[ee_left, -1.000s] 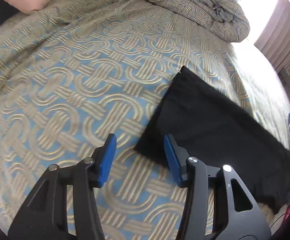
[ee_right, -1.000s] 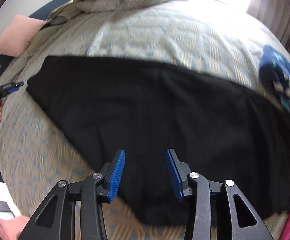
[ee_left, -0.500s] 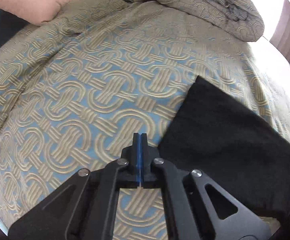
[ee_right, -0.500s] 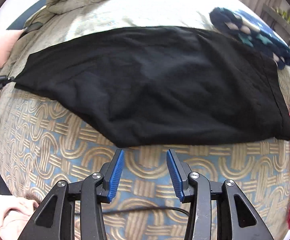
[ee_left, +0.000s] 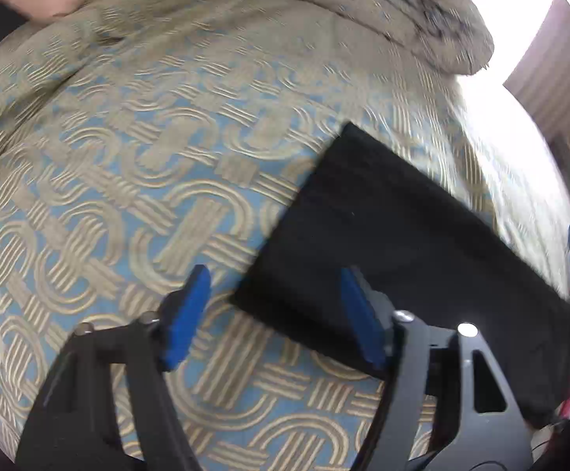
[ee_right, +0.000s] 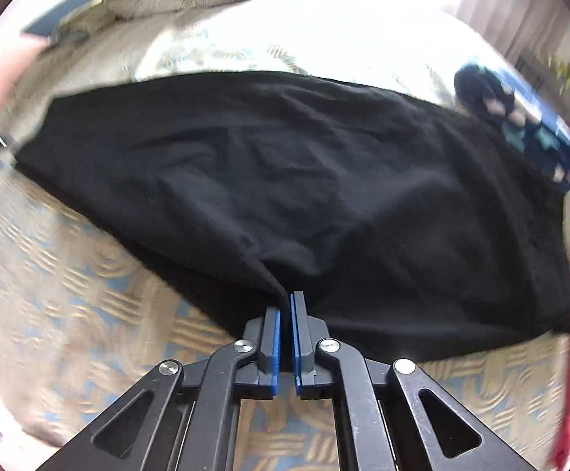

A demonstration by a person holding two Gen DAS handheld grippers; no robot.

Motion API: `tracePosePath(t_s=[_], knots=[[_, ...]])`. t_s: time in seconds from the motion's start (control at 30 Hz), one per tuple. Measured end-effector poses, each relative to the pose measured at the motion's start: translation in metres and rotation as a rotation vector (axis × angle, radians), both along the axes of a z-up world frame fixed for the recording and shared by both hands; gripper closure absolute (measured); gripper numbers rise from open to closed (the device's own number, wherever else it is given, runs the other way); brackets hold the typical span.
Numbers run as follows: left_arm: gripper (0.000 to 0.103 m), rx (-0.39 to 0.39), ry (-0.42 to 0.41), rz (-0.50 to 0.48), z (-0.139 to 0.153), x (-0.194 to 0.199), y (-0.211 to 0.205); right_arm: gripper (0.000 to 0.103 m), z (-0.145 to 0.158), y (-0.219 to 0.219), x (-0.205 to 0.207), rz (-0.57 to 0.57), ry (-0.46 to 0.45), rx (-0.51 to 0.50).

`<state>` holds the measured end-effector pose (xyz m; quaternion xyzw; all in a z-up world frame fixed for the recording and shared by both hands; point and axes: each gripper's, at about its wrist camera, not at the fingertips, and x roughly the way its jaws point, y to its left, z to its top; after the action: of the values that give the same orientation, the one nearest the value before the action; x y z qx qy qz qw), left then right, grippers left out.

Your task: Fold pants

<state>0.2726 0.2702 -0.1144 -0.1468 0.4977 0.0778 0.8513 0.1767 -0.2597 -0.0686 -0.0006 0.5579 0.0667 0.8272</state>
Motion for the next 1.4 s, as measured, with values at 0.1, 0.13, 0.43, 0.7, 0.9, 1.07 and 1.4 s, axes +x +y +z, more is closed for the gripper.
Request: tracePosePath(t_s=[0.1,0.13,0.43,0.7,0.9,1.07,1.4], knots=[[0.098,0.094,0.045,-0.035,-0.005,0.012,-0.014,0.1,0.012,-0.024,0.004,-0.041,0.033,0.153],[0.099,0.112,0.036,-0.026,-0.002,0.011,-0.015,0.1,0.014,-0.031,0.005,-0.051,0.045,0.197],[0.101,0.184,0.03,0.176,0.019,-0.006,0.027,0.097,0.007,-0.035,-0.014,-0.017,0.073,0.128],[0.08,-0.113,-0.155,-0.551,0.064,-0.086,-0.135,0.087,0.008,-0.074,-0.031,-0.116,0.077,0.149],[0.064,-0.12,-0.08,-1.05,0.033,-0.139,-0.348,0.073,0.006,-0.132,-0.039,-0.309,0.069,0.212],[0.063,-0.086,-0.098,-1.15,0.028,-0.146,-0.428,0.059,0.015,-0.218,-0.06,-0.54,-0.002,0.309],[0.063,-0.151,-0.006,-1.129,0.013,-0.118,-0.467,0.058,0.009,-0.28,-0.083,-0.653,-0.086,0.339]])
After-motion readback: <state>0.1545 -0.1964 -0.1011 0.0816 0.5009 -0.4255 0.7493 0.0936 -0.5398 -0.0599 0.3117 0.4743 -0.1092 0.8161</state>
